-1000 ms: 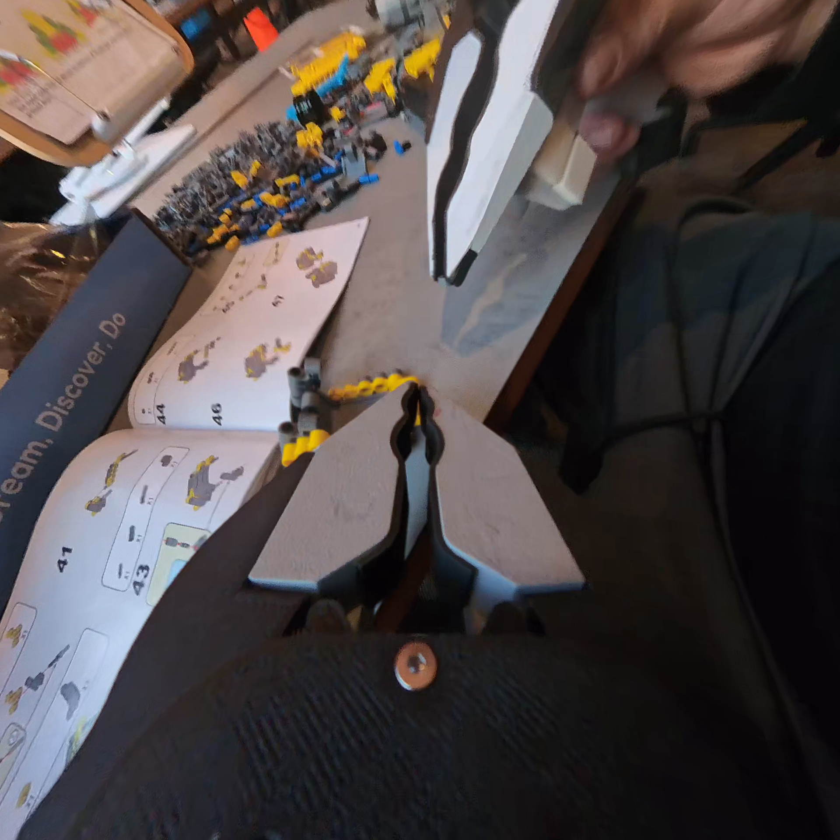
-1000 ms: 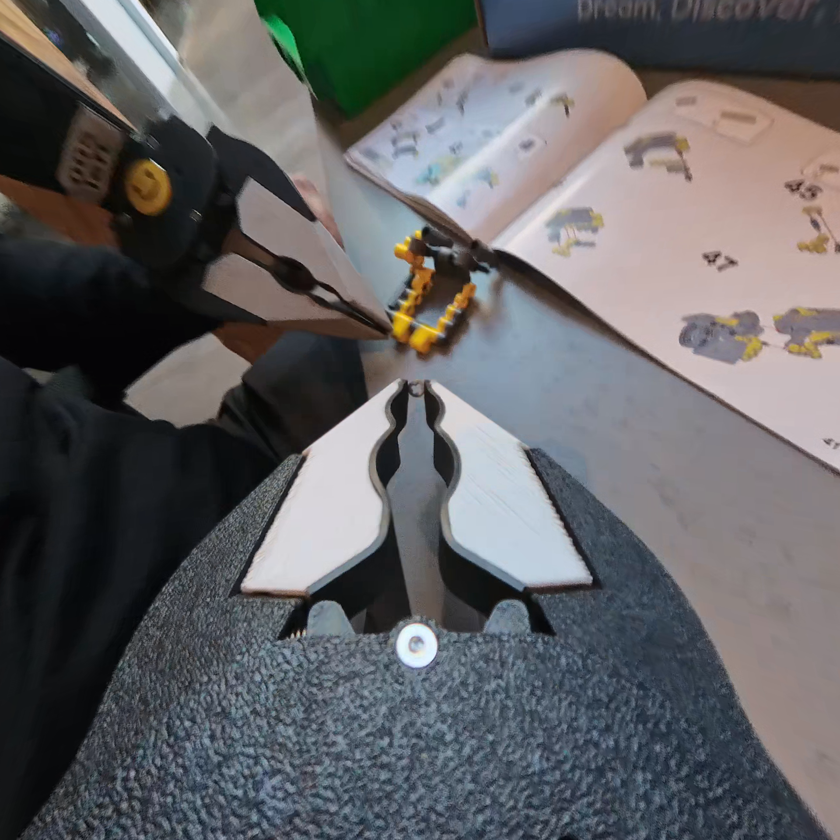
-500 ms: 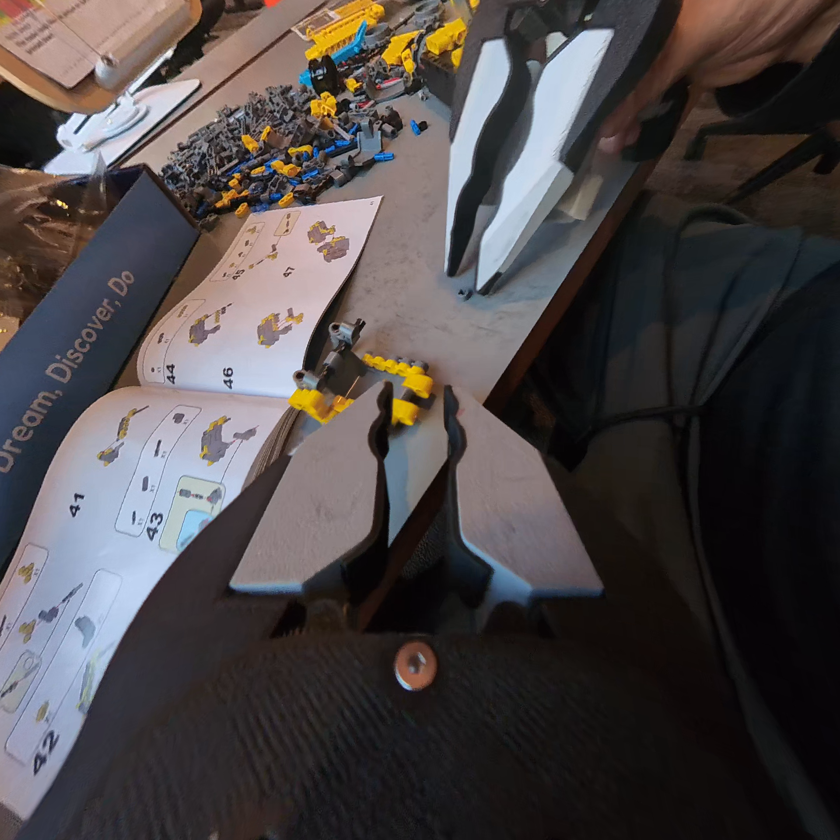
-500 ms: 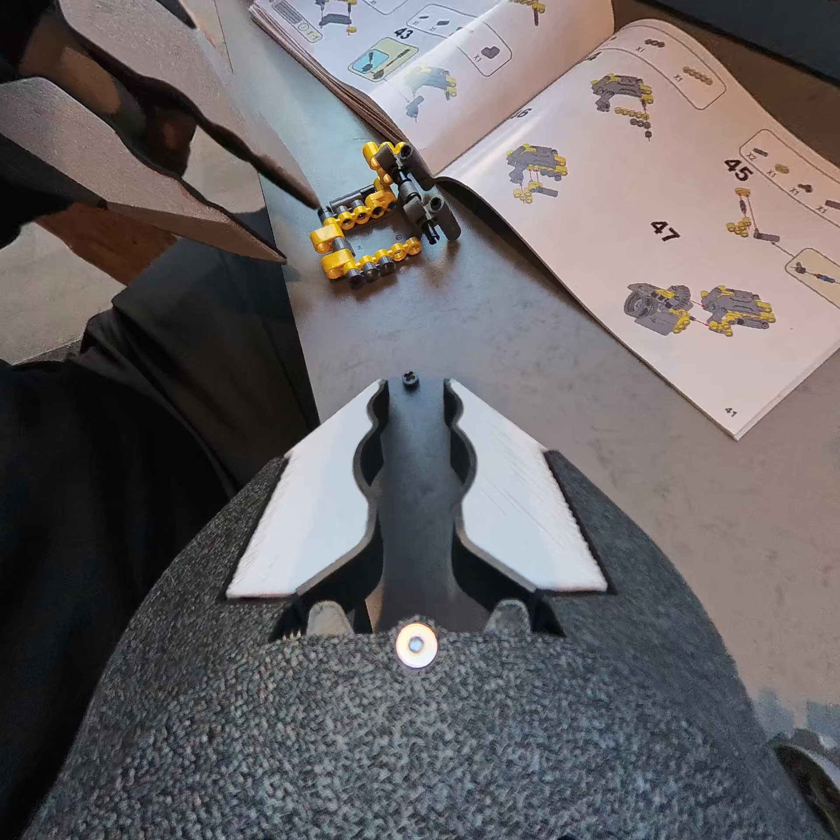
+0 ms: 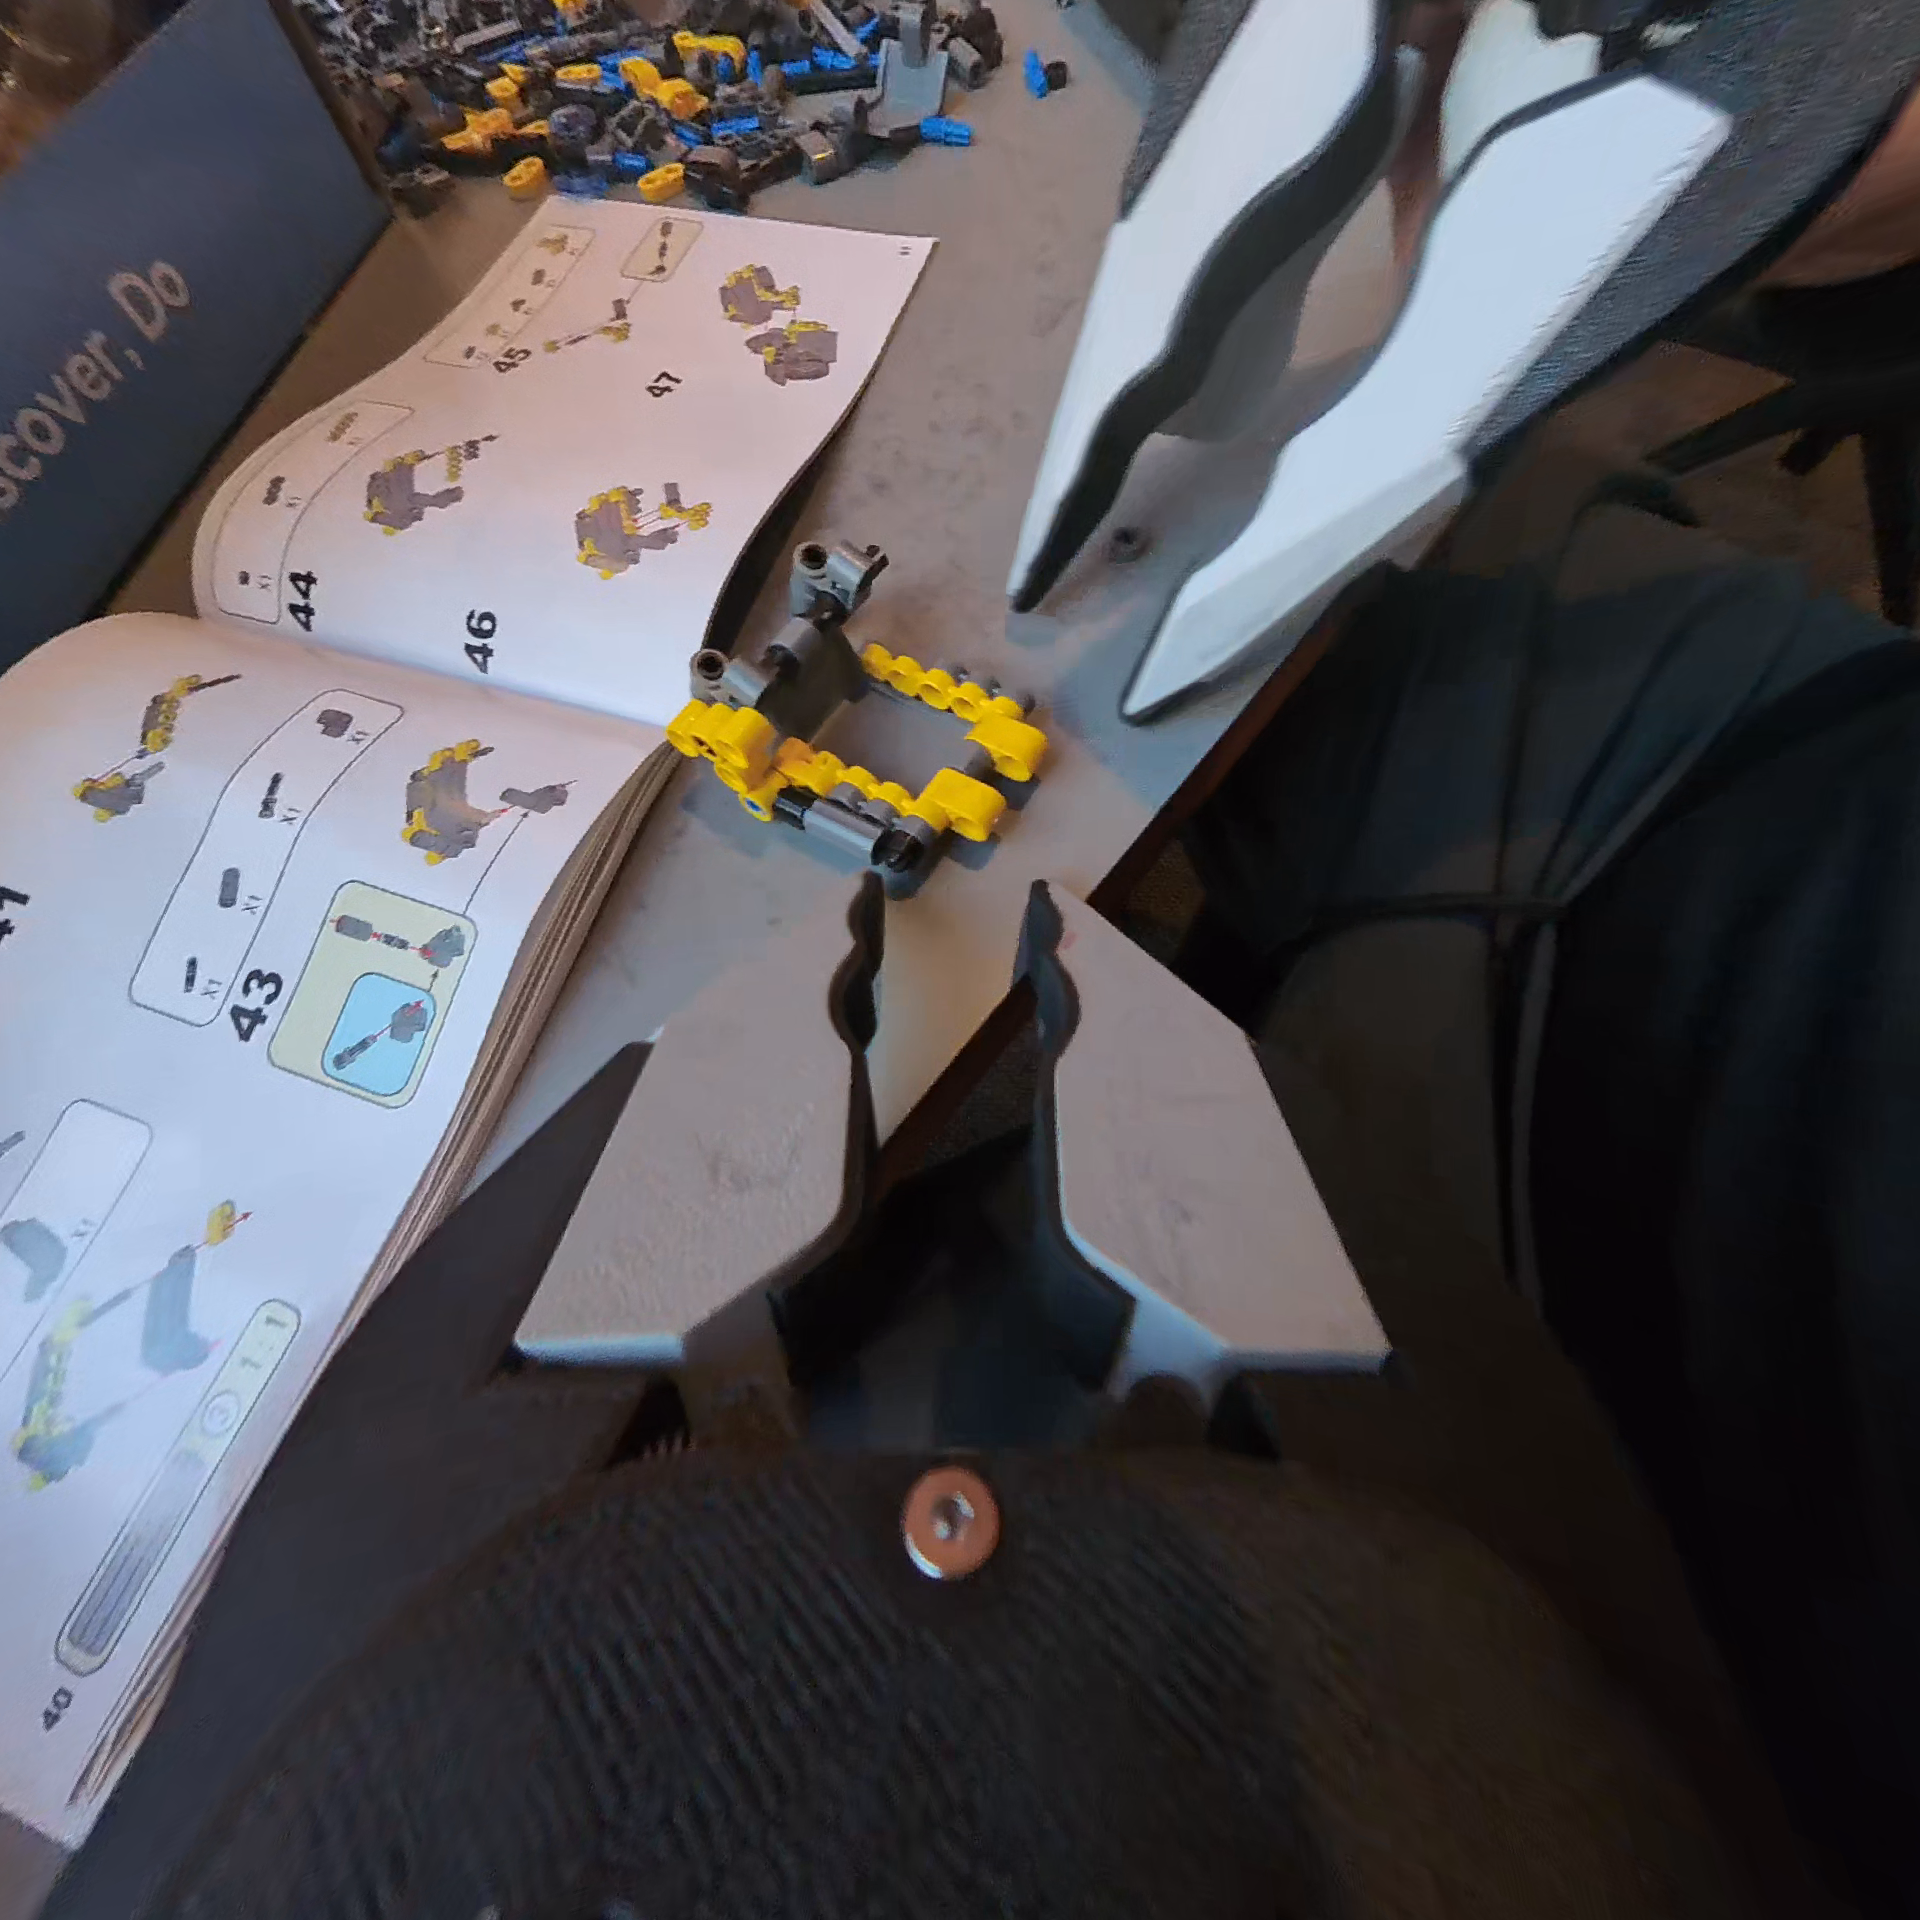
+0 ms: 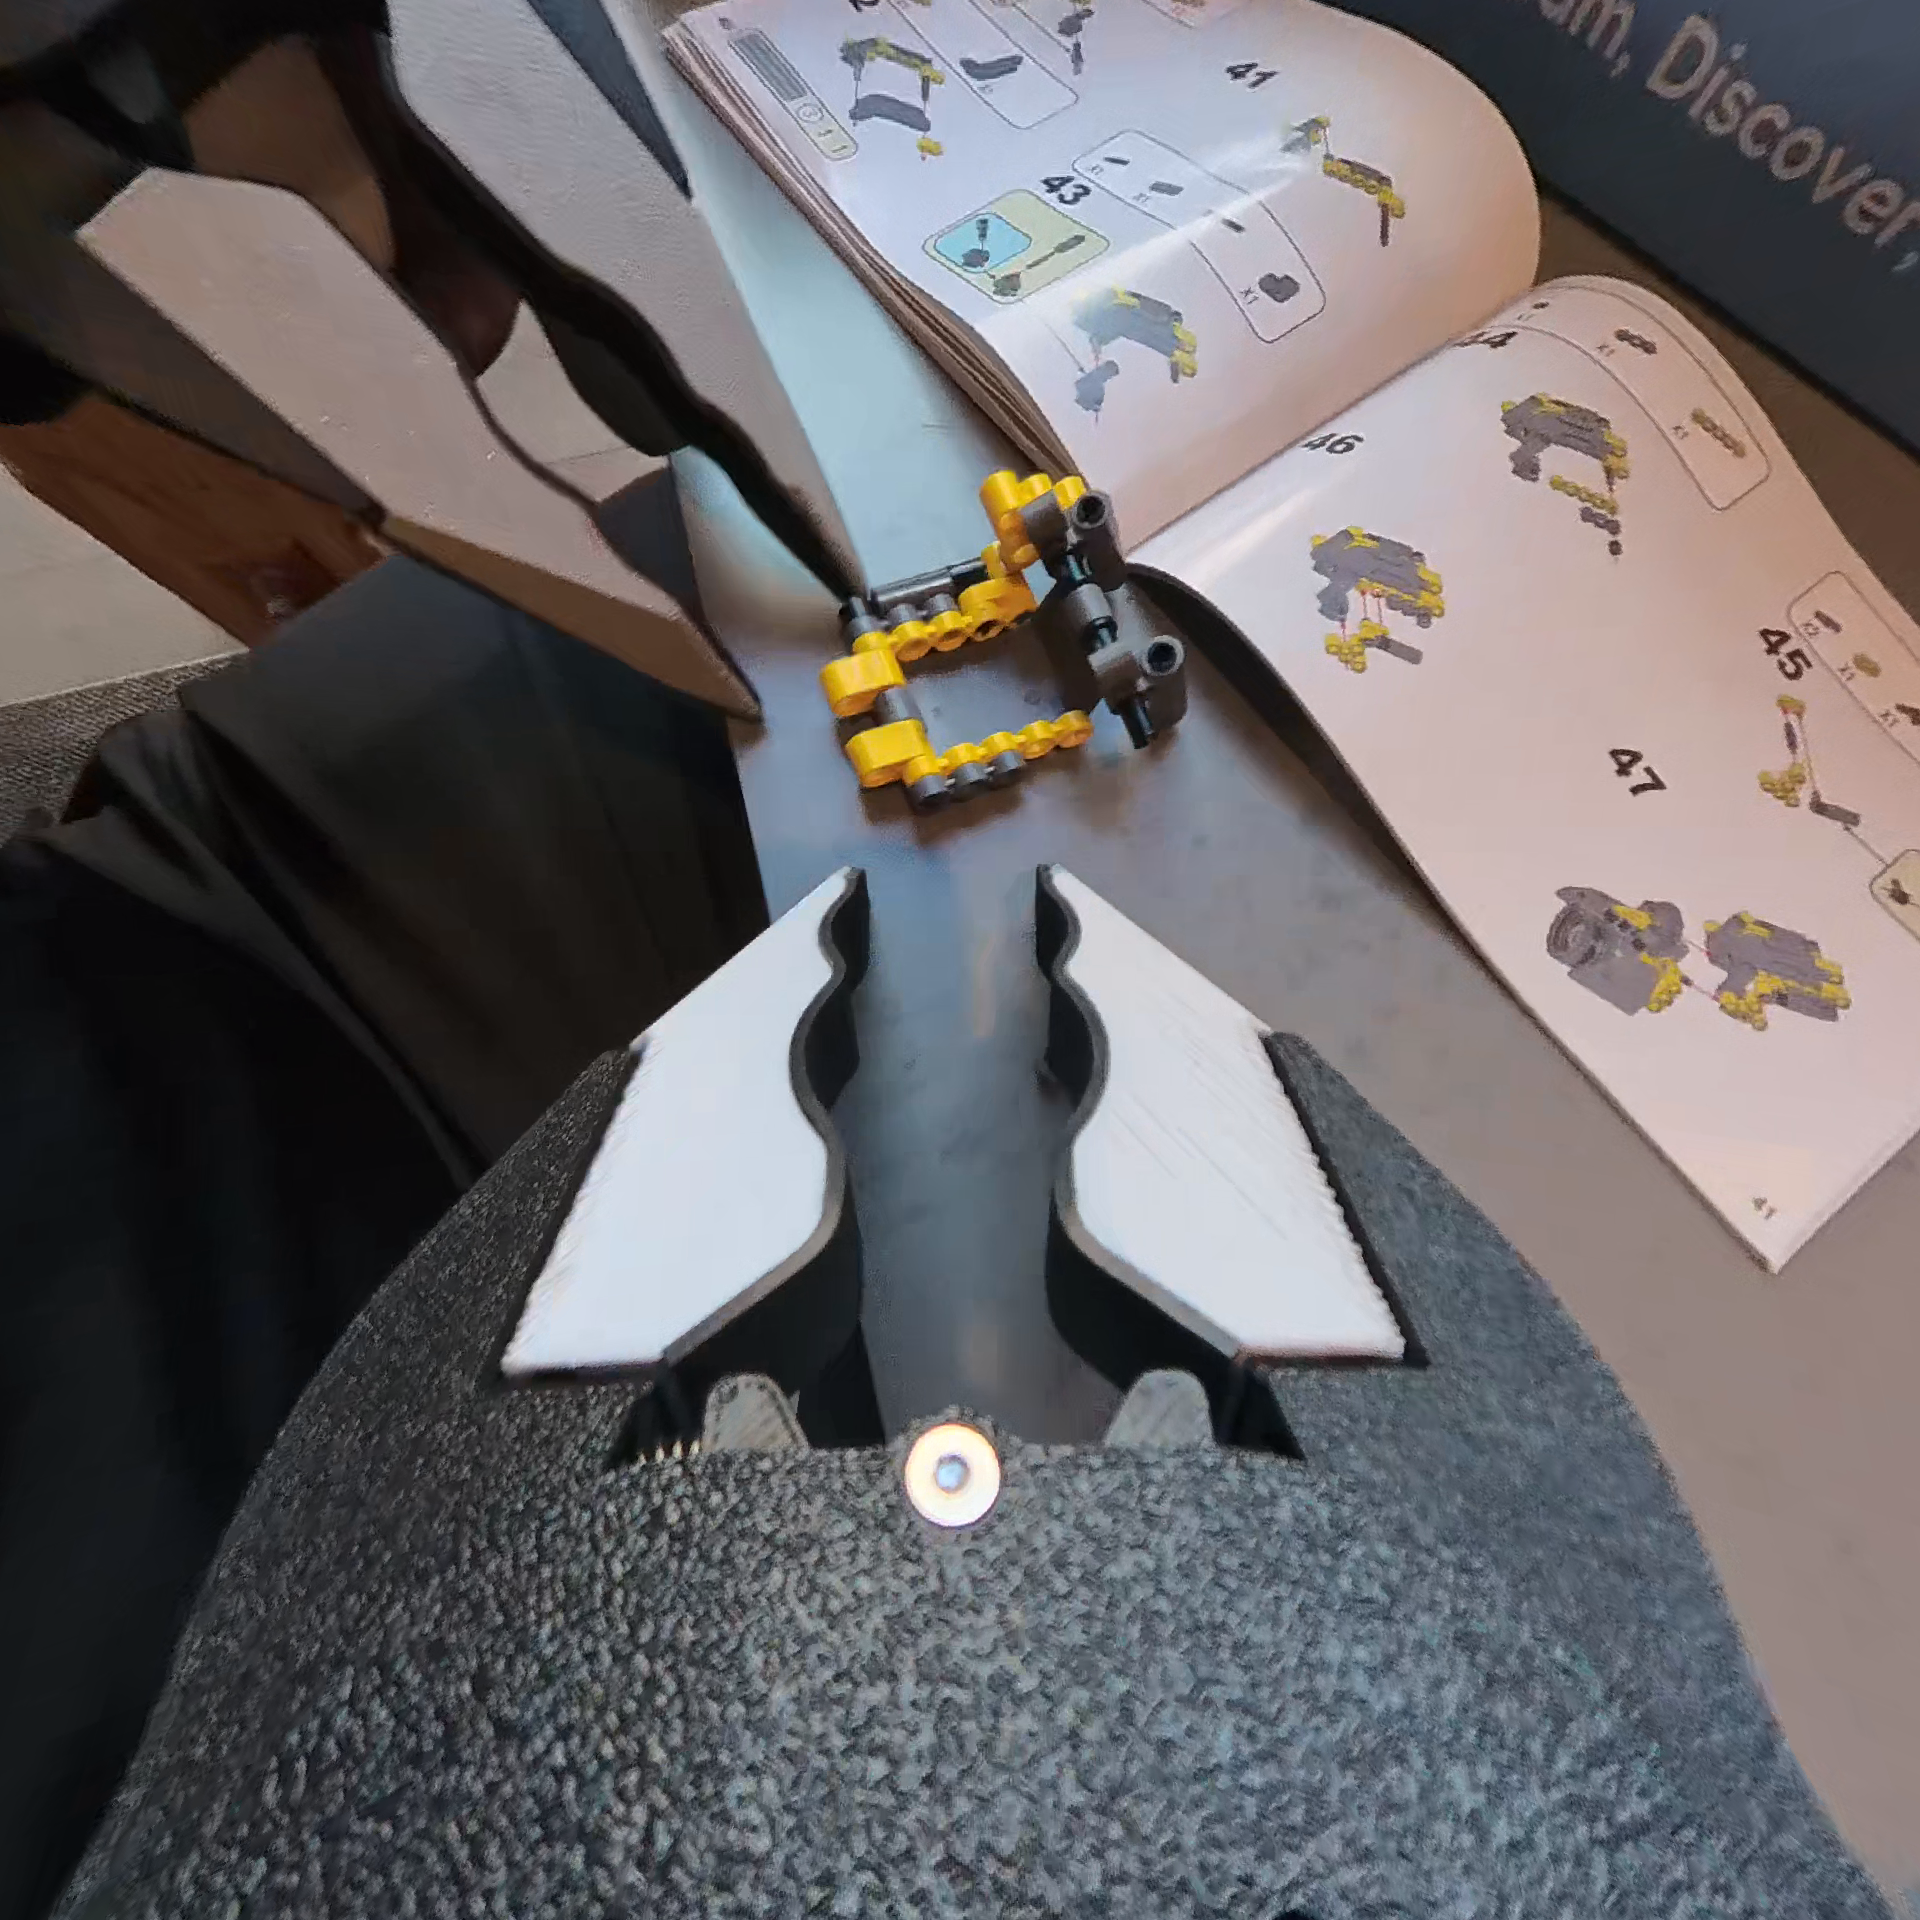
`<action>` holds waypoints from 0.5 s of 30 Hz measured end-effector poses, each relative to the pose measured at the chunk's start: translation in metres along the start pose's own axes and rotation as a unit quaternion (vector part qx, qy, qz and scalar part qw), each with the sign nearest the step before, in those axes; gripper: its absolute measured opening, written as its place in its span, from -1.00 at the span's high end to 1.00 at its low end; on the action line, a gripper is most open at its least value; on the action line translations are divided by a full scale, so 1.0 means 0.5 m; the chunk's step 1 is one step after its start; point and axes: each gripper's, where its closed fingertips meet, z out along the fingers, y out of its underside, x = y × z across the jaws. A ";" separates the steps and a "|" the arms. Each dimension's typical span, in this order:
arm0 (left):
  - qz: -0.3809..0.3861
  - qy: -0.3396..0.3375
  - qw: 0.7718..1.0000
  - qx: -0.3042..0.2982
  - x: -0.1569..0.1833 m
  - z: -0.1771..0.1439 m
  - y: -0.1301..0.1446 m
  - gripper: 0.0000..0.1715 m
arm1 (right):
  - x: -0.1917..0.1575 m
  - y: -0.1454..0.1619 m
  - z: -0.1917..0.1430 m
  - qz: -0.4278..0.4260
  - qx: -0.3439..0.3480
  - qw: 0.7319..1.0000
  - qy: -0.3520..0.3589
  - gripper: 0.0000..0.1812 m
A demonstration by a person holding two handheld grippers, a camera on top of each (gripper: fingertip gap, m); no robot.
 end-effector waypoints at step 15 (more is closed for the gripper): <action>0.032 -0.039 0.998 0.046 -0.029 -0.048 -0.051 0.63 | 0.026 -0.012 0.002 -0.004 0.012 0.999 0.038 0.54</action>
